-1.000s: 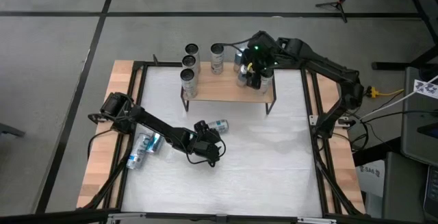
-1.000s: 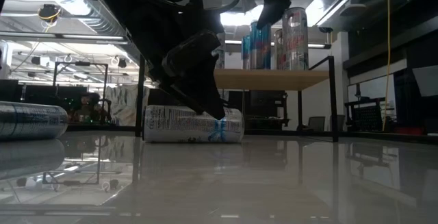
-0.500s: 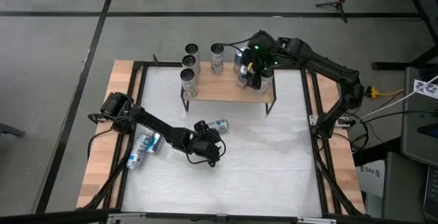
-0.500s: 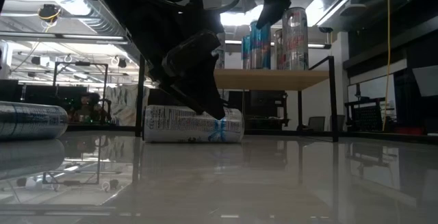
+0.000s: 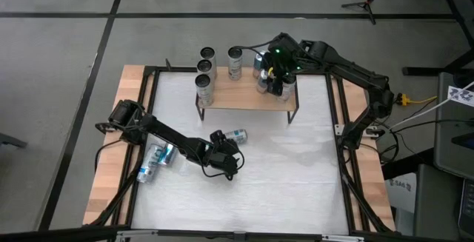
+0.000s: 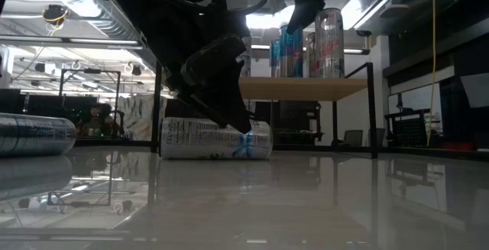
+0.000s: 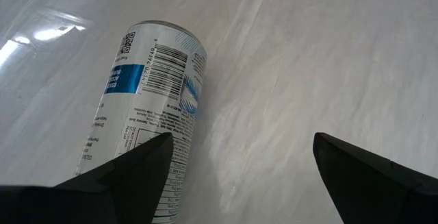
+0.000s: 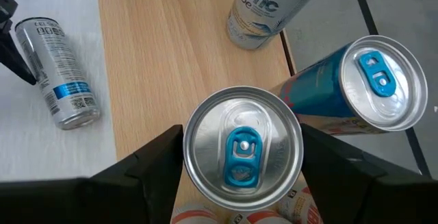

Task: Sort soda cans
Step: Put the right blue soda can on the shelf and align with other blue soda cans

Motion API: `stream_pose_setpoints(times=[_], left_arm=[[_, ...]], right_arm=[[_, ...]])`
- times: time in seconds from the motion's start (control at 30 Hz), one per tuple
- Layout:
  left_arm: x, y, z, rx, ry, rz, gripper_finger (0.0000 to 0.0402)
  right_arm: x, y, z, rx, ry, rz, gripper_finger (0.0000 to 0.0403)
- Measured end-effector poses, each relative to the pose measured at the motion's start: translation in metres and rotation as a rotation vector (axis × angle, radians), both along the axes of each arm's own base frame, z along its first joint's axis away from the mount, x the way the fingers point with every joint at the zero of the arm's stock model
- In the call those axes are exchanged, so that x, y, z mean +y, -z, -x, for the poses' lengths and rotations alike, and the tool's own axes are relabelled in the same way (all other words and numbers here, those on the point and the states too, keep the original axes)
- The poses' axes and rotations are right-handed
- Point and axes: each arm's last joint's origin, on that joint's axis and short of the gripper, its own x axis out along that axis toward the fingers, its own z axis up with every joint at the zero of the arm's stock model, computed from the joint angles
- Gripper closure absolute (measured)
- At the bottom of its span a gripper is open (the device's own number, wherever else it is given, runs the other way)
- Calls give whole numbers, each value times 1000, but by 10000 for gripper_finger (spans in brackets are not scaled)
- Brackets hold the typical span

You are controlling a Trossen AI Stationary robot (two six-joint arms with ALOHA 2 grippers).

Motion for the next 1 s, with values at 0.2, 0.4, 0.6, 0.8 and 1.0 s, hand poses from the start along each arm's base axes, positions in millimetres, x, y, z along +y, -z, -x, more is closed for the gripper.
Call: stream_pose_setpoints(times=[0.2, 0.4, 0.6, 0.8, 1.0], left_arm=[[0, 0, 0, 0, 0, 0, 56], [0, 0, 0, 0, 0, 0, 56], [0, 0, 0, 0, 0, 0, 56], [0, 0, 0, 0, 0, 0, 56], [0, 0, 0, 0, 0, 0, 56]], right_arm=[[0, 0, 0, 0, 0, 0, 141], [0, 0, 0, -5, 1, 4, 141], [-3, -2, -1, 1, 53, 61, 141], [-2, -1, -1, -6, 32, 33, 141], [1, -1, -2, -36, -23, -38, 141]])
